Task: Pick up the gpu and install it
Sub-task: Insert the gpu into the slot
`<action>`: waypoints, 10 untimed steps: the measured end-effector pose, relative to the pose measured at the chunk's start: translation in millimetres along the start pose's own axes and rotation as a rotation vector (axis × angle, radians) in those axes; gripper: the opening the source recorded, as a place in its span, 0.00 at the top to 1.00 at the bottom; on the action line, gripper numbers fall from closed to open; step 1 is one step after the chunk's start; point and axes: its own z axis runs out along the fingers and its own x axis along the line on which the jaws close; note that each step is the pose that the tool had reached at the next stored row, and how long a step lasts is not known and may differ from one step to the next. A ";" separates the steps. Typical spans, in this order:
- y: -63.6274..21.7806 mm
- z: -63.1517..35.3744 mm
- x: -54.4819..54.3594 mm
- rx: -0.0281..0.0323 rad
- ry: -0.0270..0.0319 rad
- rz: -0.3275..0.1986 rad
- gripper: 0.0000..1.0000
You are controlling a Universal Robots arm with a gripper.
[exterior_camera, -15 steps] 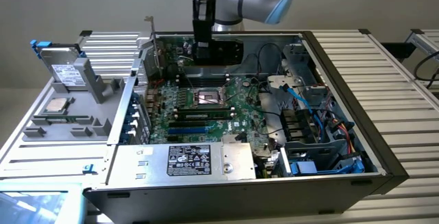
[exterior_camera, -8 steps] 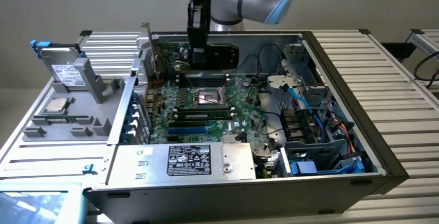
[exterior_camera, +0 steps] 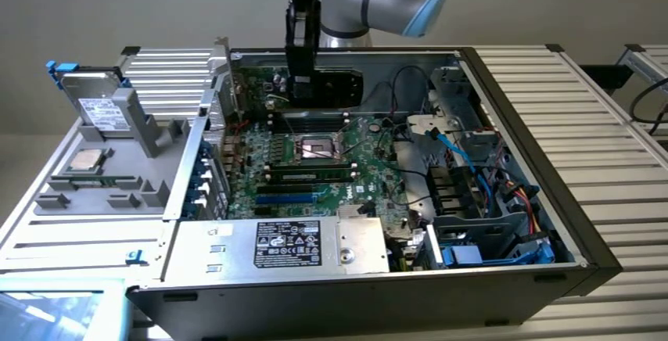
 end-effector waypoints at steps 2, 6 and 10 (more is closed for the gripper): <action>0.0 0.0 0.0 -0.0001 0.0000 0.000 0.71; 0.0 0.4 0.0 0.0000 0.0000 0.000 0.71; 0.0 3.4 -0.2 0.0000 -0.0001 0.000 0.71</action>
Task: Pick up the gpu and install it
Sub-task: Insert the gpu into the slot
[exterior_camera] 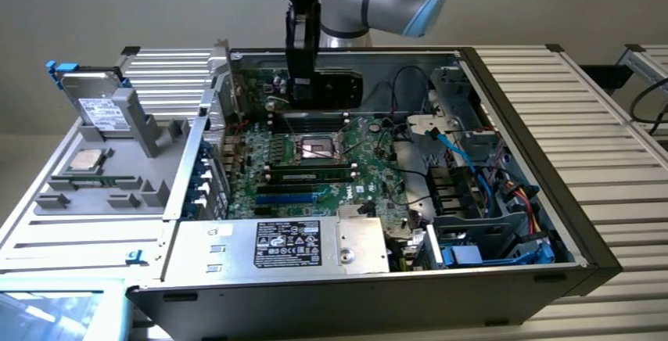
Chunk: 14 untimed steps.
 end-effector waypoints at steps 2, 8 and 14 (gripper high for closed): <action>0.0 2.6 -0.1 0.0001 -0.0001 0.000 0.71; -0.1 5.0 -0.2 -0.0001 0.0002 0.000 0.71; 4.6 7.2 -0.2 0.0032 0.0023 -0.001 0.71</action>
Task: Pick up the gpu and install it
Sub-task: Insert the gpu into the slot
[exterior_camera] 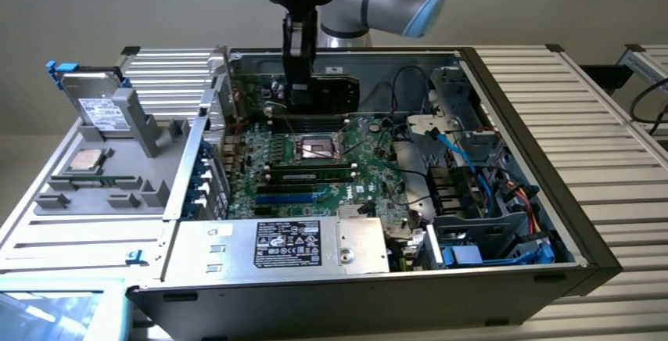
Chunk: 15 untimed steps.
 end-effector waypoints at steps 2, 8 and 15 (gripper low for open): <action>2.0 1.1 -0.4 0.0004 0.0034 0.000 0.71; 4.6 9.9 1.0 -0.0001 -0.0042 -0.002 0.71; 12.8 16.9 4.4 0.0022 -0.0048 -0.003 0.71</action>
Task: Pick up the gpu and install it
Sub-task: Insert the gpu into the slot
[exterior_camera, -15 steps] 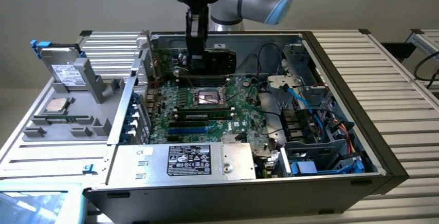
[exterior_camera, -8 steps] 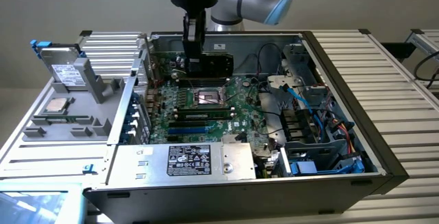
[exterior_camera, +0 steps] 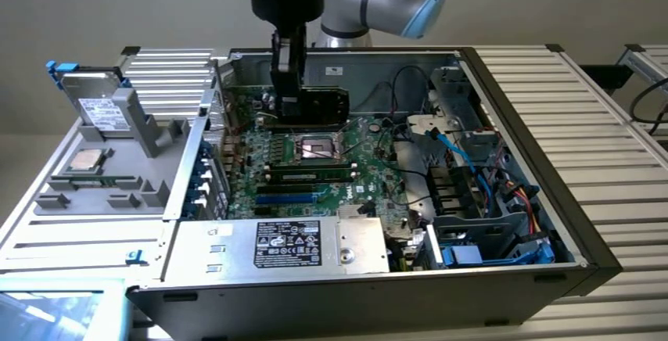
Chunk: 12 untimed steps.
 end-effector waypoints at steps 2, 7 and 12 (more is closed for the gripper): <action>1.0 3.6 1.0 0.0005 -0.0002 0.000 0.71; 1.0 12.9 1.7 0.0005 0.0000 -0.001 0.71; 0.5 22.1 5.4 0.0006 0.0000 -0.002 0.71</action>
